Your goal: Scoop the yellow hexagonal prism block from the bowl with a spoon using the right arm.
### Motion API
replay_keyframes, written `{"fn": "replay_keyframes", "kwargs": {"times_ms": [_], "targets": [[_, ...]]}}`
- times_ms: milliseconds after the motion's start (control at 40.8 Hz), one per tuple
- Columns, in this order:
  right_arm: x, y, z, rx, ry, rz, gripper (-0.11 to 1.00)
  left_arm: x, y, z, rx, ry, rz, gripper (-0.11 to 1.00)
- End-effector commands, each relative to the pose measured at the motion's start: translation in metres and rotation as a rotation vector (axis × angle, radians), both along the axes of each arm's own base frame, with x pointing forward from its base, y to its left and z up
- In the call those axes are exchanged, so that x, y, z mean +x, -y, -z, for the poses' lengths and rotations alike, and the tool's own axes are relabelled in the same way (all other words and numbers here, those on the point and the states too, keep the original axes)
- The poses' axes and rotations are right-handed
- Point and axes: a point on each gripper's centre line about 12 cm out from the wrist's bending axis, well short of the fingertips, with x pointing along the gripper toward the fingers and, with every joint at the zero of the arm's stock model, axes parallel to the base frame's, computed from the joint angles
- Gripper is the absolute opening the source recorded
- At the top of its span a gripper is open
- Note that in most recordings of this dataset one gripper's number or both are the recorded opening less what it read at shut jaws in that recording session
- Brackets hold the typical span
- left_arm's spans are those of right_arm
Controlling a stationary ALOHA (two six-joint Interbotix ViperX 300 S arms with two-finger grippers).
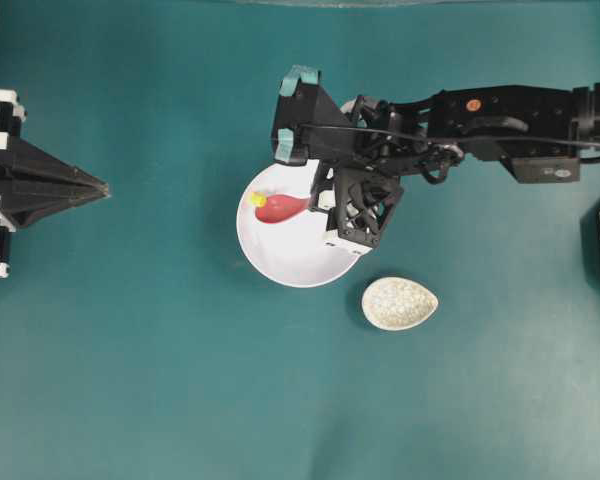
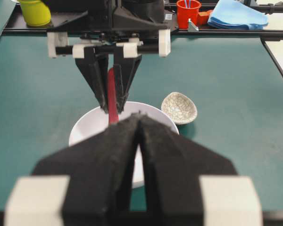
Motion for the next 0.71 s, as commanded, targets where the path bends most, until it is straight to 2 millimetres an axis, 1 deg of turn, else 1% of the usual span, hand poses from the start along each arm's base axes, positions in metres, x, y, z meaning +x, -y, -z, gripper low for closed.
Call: {"fn": "replay_keyframes", "kwargs": {"times_ms": [0,221,687], "targets": [[-0.0024,-0.001,-0.0224,-0.015,0.074,-0.001,0.25,0.0026,0.0001,-0.0079,0.003,0.018,0.001,0.04],[-0.0065,-0.0007,-0.0223,-0.021,0.103,0.007,0.24,0.0026,0.0001,-0.0079,0.003,0.018,0.001,0.04],[-0.0068,0.0,-0.0196,-0.027,0.126,0.012,0.24,0.0026,0.0001,-0.0079,0.003,0.018,0.001,0.04]]}}
